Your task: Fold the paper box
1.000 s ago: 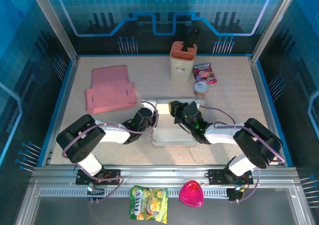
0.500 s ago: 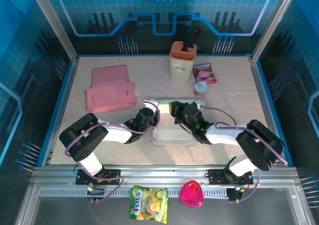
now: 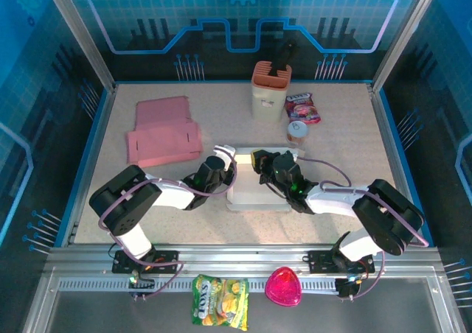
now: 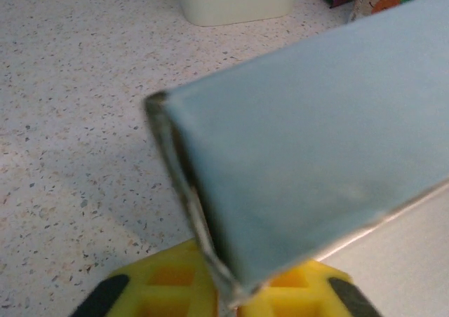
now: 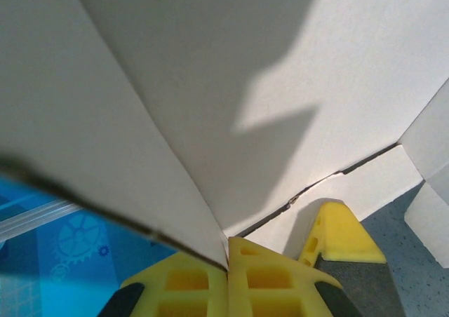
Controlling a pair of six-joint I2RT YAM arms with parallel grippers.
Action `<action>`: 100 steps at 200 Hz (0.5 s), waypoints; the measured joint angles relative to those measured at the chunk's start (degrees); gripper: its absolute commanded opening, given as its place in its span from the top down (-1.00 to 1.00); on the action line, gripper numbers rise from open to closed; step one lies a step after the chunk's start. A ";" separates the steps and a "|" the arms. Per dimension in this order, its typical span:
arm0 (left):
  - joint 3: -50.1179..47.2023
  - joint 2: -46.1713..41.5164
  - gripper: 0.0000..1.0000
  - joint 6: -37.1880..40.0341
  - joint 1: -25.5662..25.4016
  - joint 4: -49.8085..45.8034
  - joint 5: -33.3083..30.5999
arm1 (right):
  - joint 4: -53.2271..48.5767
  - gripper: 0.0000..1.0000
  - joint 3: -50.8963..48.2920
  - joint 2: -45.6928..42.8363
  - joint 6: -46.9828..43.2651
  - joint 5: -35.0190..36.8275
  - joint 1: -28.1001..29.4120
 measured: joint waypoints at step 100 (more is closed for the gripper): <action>1.81 -0.83 1.00 -2.36 0.42 -4.81 0.63 | -4.94 0.54 0.98 -1.75 -0.13 -1.68 -1.38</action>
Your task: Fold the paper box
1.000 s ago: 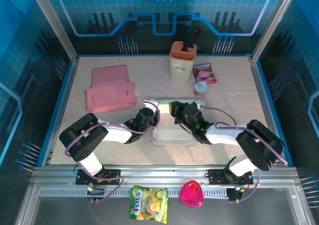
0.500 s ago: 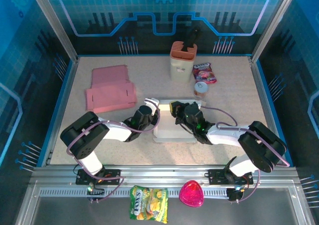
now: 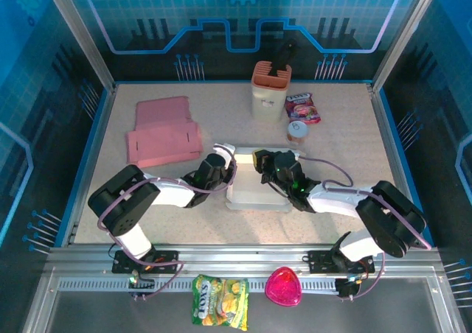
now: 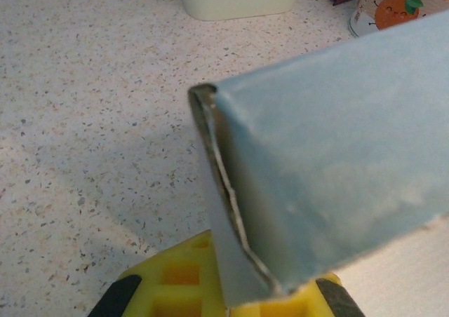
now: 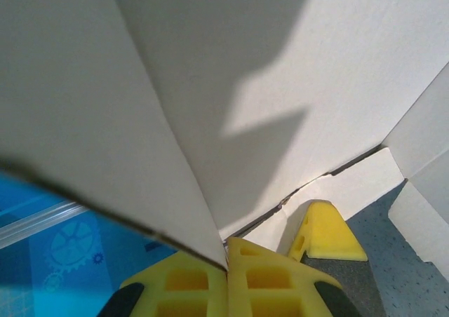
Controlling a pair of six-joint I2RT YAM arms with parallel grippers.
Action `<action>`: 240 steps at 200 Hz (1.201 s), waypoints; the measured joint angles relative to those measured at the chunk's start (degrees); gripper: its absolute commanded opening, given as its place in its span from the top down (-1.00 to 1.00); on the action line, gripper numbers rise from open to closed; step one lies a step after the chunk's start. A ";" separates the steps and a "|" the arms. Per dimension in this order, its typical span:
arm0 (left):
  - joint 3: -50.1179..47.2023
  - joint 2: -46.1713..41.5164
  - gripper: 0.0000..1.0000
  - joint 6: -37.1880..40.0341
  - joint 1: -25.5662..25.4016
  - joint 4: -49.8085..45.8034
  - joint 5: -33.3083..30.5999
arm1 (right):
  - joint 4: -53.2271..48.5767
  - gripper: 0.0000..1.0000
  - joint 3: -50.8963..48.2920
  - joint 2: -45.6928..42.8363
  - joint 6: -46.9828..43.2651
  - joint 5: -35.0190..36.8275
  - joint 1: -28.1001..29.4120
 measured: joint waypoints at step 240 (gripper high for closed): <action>26.67 -8.26 1.00 -18.14 10.19 -72.17 17.05 | -59.28 -0.30 26.14 -11.98 -45.09 -19.23 -18.08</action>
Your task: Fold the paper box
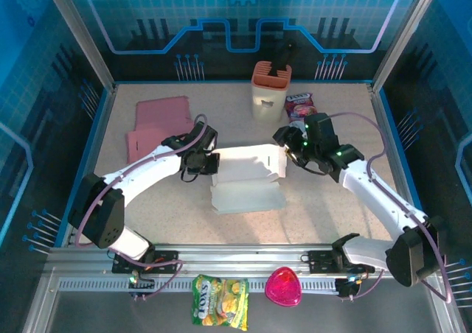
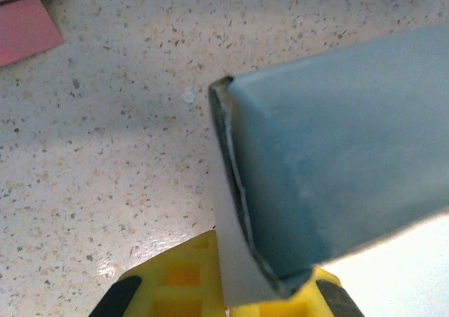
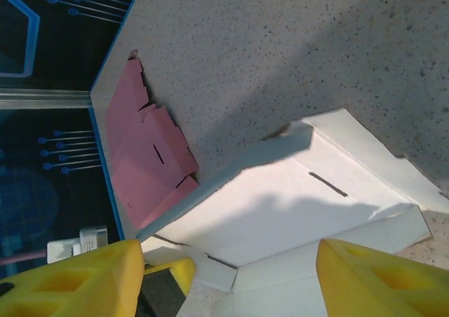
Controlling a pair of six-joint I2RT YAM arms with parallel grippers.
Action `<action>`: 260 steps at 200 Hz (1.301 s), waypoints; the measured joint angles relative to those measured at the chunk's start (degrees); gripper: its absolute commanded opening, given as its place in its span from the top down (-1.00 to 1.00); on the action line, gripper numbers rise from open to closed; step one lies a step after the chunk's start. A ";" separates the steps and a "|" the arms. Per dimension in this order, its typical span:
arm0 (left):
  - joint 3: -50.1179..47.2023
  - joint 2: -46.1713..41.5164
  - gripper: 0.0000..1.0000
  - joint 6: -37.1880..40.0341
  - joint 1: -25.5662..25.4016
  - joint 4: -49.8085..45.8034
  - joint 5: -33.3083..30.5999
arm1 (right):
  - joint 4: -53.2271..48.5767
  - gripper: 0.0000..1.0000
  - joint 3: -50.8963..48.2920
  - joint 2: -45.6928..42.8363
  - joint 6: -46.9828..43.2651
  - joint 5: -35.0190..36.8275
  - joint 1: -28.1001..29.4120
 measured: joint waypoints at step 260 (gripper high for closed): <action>0.04 -0.02 1.00 0.02 0.04 1.60 -0.02 | -1.31 -0.27 12.37 21.05 -9.44 -12.52 0.20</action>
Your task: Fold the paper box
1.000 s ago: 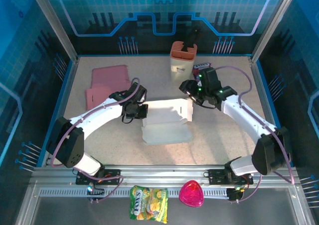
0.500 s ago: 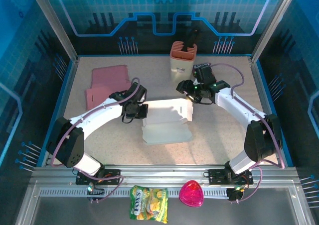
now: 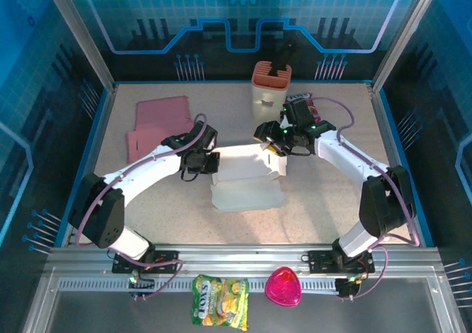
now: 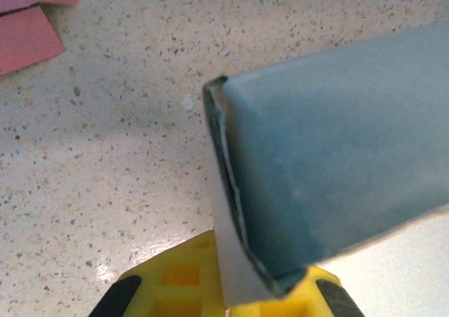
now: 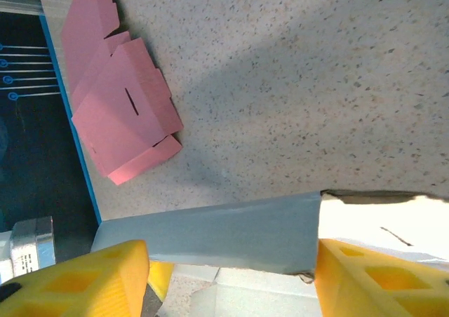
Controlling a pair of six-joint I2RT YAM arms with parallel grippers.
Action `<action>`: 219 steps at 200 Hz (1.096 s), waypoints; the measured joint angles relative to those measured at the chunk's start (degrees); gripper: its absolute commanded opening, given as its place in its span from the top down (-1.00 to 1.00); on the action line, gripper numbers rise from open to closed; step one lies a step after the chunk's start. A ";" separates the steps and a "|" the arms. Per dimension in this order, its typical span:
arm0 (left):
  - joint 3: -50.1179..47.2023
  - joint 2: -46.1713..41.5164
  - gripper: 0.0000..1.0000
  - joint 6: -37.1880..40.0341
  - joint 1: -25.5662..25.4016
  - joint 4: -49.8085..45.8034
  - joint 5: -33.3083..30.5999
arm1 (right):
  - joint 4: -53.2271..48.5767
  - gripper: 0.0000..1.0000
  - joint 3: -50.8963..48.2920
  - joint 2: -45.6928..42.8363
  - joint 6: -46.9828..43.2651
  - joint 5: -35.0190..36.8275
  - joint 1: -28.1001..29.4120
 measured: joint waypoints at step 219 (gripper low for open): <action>-0.81 -2.43 1.00 -0.04 0.02 6.91 1.46 | 0.57 -0.25 -19.23 -15.50 -10.01 5.51 -6.19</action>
